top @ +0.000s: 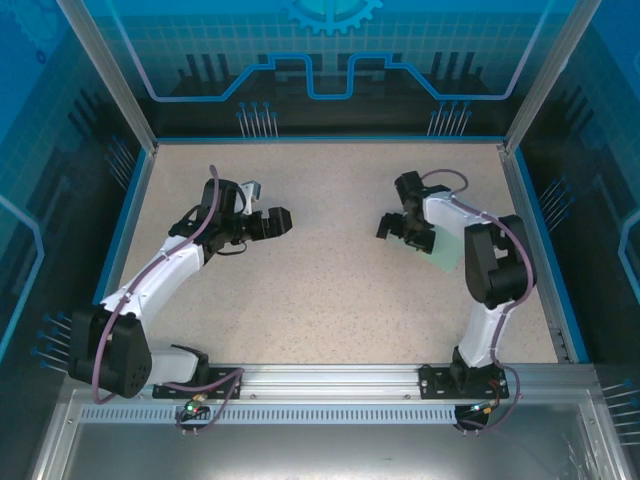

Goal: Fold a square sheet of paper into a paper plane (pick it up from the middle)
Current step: Move the square sheet of paper to the center of the table.

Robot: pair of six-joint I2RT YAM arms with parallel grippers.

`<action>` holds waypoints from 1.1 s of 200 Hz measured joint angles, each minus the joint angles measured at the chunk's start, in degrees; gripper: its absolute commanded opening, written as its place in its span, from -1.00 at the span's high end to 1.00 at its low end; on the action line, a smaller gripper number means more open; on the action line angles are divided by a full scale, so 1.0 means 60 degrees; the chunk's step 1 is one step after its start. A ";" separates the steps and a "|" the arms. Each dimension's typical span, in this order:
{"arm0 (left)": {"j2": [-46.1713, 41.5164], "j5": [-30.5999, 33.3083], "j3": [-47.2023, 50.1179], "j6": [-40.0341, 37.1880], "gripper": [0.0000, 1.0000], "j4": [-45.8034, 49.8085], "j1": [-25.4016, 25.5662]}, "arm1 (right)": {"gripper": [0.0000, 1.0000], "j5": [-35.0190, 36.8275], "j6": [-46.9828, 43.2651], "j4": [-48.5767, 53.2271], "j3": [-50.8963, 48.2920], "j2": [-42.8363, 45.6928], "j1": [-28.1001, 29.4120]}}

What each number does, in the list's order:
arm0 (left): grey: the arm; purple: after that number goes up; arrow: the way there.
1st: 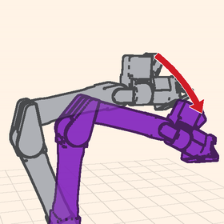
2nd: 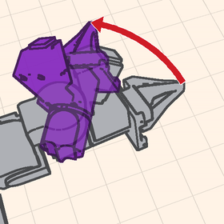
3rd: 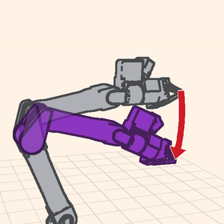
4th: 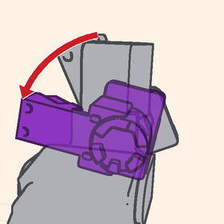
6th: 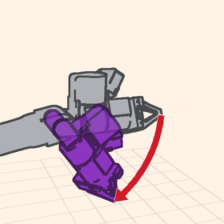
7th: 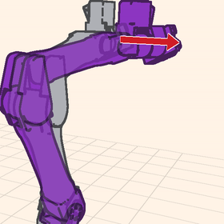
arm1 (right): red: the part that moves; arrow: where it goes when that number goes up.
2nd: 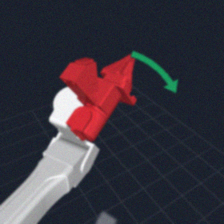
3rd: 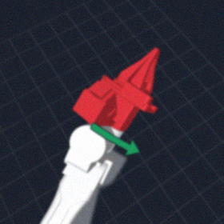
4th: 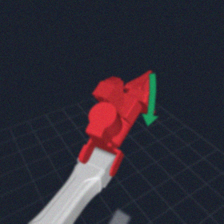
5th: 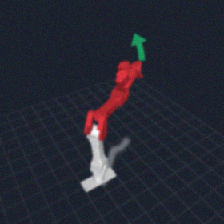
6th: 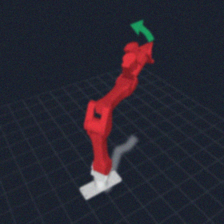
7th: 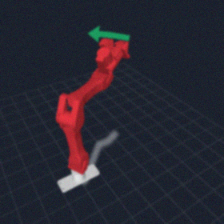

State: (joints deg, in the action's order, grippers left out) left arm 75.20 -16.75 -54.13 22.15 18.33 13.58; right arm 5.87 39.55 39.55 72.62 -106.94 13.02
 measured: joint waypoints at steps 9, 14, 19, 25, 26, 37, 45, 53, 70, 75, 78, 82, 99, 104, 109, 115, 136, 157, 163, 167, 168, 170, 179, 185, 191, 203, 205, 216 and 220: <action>0.0000 0.0000 0.0000 0.0000 -0.98 0.0015 0.0000 | -0.98 0.0208 0.0164 -0.0007 0.0004 0.0106 -0.0270; 0.0000 0.0000 0.0000 0.0000 -0.97 0.0022 0.0000 | -0.98 0.0317 0.0255 -0.0004 0.0007 0.0138 -0.0430; 0.0000 0.0000 0.0000 0.0000 -0.97 0.0047 -0.0004 | -0.98 0.0412 0.0328 0.0007 0.0022 0.0146 -0.0572; 0.0000 0.0000 0.0000 0.0000 -0.97 0.0080 -0.0004 | -0.98 0.0503 0.0433 0.0011 0.0040 0.0135 -0.0718; 0.0000 0.0000 0.0000 0.0000 -0.98 0.0084 0.0000 | -0.98 0.0510 0.0452 0.0011 0.0040 0.0131 -0.0736; 0.0000 0.0000 -0.0004 0.0000 -0.97 0.0120 0.0000 | -0.98 0.0652 0.0652 0.0066 0.0102 0.0058 -0.0954; 0.0000 0.0000 -0.0004 0.0000 -0.97 0.0153 0.0000 | -0.99 0.0736 0.0780 0.0120 0.0189 -0.0044 -0.1064; 0.0000 0.0000 -0.0004 0.0000 -0.97 0.0160 0.0000 | -0.99 0.0805 0.0918 0.0168 0.0331 -0.0204 -0.1122; 0.0000 0.0000 -0.0004 0.0000 -0.97 0.0164 0.0000 | -0.98 0.0936 0.1158 0.0266 0.0743 -0.0678 -0.1140; 0.0000 0.0000 -0.0004 0.0000 -0.97 0.0175 0.0000 | -0.98 0.0947 0.1224 0.0280 0.0871 -0.0845 -0.1140; 0.0000 0.0000 -0.0004 0.0000 -0.97 0.0182 -0.0004 | -0.98 0.0962 0.1260 0.0310 0.0951 -0.0929 -0.1140; 0.0000 0.0000 -0.0004 0.0000 -0.97 0.0193 0.0000 | -0.98 0.0965 0.1319 0.0350 0.1053 -0.1056 -0.1140; 0.0004 -0.0004 -0.0004 0.0000 -0.97 0.0248 0.0000 | -0.98 0.1038 0.1461 0.0459 0.1355 -0.1497 -0.1133; 0.0004 0.0000 -0.0004 0.0000 -0.97 0.0266 0.0000 | -0.98 0.1078 0.1494 0.0514 0.1406 -0.1563 -0.1122; 0.0004 0.0000 -0.0004 0.0000 -0.97 0.0277 0.0000 | -0.98 0.1115 0.1501 0.0532 0.1435 -0.1566 -0.1115; 0.0007 0.0000 -0.0004 -0.0004 -0.97 0.0295 -0.0004 | -0.98 0.1158 0.1497 0.0550 0.1450 -0.1563 -0.1104; 0.0062 0.0000 -0.0004 0.0000 -0.97 0.0342 0.0000 | -0.98 0.1169 0.1483 0.0627 0.1453 -0.1566 -0.1096; 0.0211 -0.0004 -0.0004 0.0000 -0.97 0.0339 0.0000 | -0.98 0.1169 0.1468 0.0681 0.1410 -0.1534 -0.1093; 0.0259 -0.0004 -0.0004 0.0004 -0.97 0.0335 0.0000 | -0.98 0.1166 0.1446 0.0648 0.1308 -0.1475 -0.1089; 0.0284 -0.0004 -0.0004 0.0004 -0.97 0.0331 0.0000 | -0.99 0.1166 0.1446 0.0641 0.1239 -0.1432 -0.1086; 0.0295 -0.0004 -0.0004 0.0000 -0.97 0.0328 0.0000 | -0.98 0.1166 0.1443 0.0641 0.1224 -0.1421 -0.1086; 0.0306 -0.0004 -0.0004 0.0004 -0.97 0.0328 0.0000 | -0.98 0.1166 0.1446 0.0637 0.1198 -0.1399 -0.1086; 0.0364 -0.0007 -0.0004 0.0004 -0.97 0.0328 0.0000 | -0.98 0.1180 0.1439 0.0663 0.1045 -0.1286 -0.1053; 0.0408 -0.0007 -0.0004 0.0004 -0.97 0.0328 0.0000 | -0.98 0.1184 0.1439 0.0688 0.0973 -0.1235 -0.1035; 0.0444 -0.0007 -0.0004 0.0004 -0.98 0.0328 -0.0004 | -0.97 0.1198 0.1443 0.0739 0.0965 -0.1217 -0.1009; 0.0510 -0.0007 -0.0004 0.0000 -0.98 0.0331 0.0000 | -0.97 0.1206 0.1439 0.0805 0.0965 -0.1213 -0.0962; 0.0517 -0.0007 -0.0004 0.0000 -0.97 0.0331 0.0000 | -0.96 0.1202 0.1439 0.0809 0.0965 -0.1213 -0.0958; 0.0543 -0.0007 -0.0004 0.0000 -0.97 0.0331 0.0000 | -0.95 0.1155 0.1413 0.0820 0.0962 -0.1195 -0.0922; 0.0546 -0.0007 -0.0007 0.0000 -0.97 0.0331 0.0000 | -0.95 0.1100 0.1413 0.0812 0.0954 -0.1180 -0.0914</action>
State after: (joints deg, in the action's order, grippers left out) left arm 78.48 -16.80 -54.17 22.15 20.32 13.58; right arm 12.47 48.03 44.42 78.35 -114.02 7.53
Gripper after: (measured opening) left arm 0.987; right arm 0.980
